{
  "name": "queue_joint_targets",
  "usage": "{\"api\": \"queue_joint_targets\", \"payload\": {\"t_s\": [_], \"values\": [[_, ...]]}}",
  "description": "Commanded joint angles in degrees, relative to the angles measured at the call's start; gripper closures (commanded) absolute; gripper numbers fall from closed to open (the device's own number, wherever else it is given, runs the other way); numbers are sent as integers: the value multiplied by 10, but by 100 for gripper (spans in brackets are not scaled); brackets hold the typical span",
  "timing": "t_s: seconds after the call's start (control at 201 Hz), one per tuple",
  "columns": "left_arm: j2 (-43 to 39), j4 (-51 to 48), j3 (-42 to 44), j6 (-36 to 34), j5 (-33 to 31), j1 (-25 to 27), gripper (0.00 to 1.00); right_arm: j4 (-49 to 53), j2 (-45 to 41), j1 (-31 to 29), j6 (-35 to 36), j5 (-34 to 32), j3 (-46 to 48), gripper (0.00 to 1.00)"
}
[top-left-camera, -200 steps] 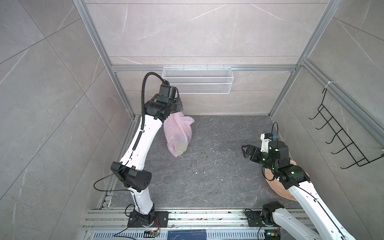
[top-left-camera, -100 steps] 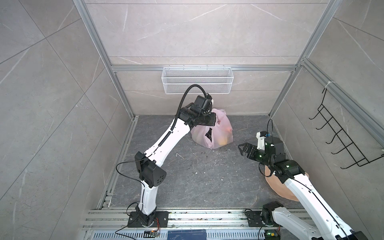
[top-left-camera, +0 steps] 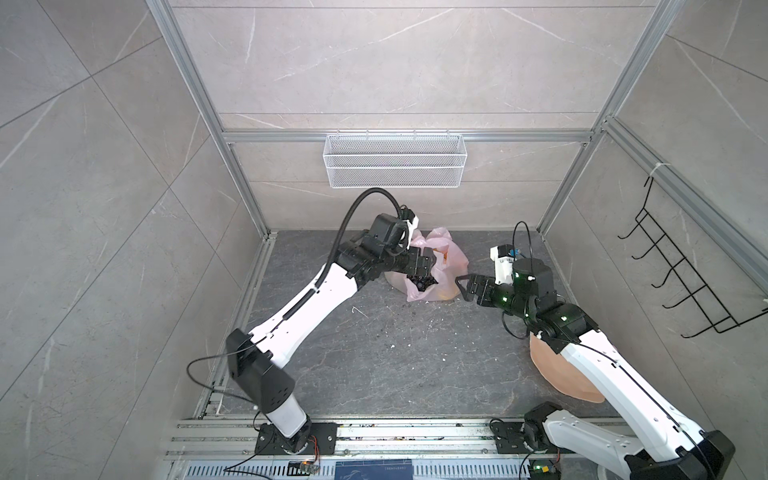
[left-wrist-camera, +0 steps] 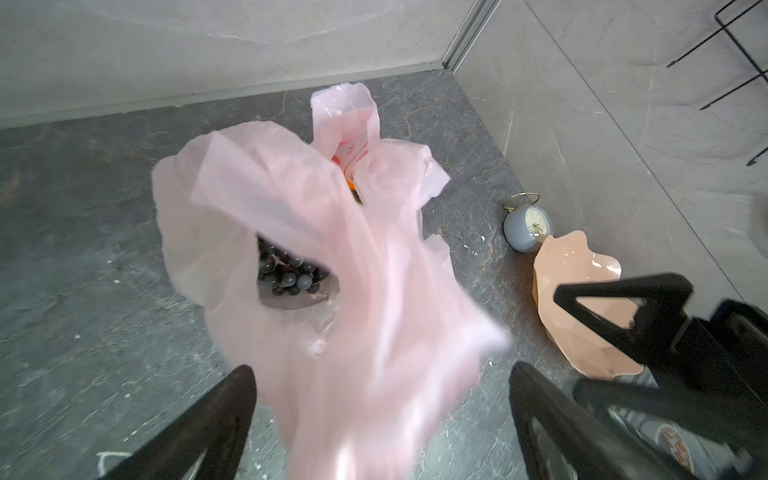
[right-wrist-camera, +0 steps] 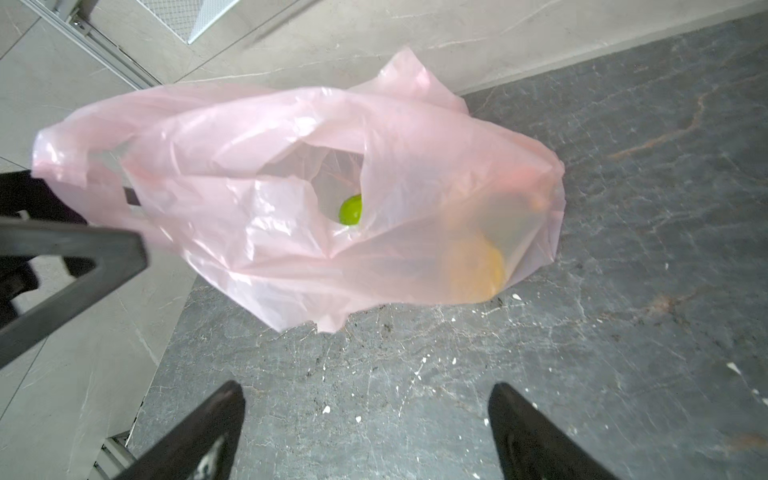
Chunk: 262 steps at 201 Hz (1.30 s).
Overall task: Take the fake fruits out of the plastic bag
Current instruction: 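Carry the pink bag to table center with the left gripper while the right gripper approaches, then grasp the bag's other handle with the right gripper and spread the opening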
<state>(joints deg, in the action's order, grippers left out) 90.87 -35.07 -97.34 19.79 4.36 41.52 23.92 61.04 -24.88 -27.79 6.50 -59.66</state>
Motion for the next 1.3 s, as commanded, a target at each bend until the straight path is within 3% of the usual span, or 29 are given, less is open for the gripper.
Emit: {"api": "queue_joint_targets", "payload": {"t_s": [0.0, 0.234, 0.503, 0.627, 0.687, 0.722, 0.781, 0.896, 1.06, 1.185, 1.299], "values": [[-62, 79, 36, -22, -27, -2, 2, -17, 33, -26, 20, -38, -33, 6], [-49, 91, 71, -6, -61, -18, 2, -20, 124, -98, 21, -107, -93, 5], [27, 110, 36, 23, -10, -36, 4, 9, 206, -118, 5, -239, -140, 10], [67, 106, 9, 50, -27, -37, 6, 19, 230, -116, -7, -286, -154, 19], [85, 108, -2, 60, -30, -40, 8, 17, 230, -113, -7, -298, -155, 28], [99, 107, -11, 66, -40, -40, 10, 13, 227, -110, -10, -299, -153, 39], [120, 94, -30, 87, -61, -48, 19, 3, 217, -95, -19, -281, -144, 53], [143, 108, -33, 130, -25, -84, 52, -14, 193, -51, -46, -230, -111, 74], [122, 146, 8, 149, 3, -115, 88, -94, 148, 25, -68, -100, -38, 88], [53, 272, 122, 224, 69, -162, 95, -127, 133, 64, -89, -34, -22, 92], [-19, 329, 213, 245, 68, -176, 96, -160, 123, 80, -116, 18, 3, 94]]}}
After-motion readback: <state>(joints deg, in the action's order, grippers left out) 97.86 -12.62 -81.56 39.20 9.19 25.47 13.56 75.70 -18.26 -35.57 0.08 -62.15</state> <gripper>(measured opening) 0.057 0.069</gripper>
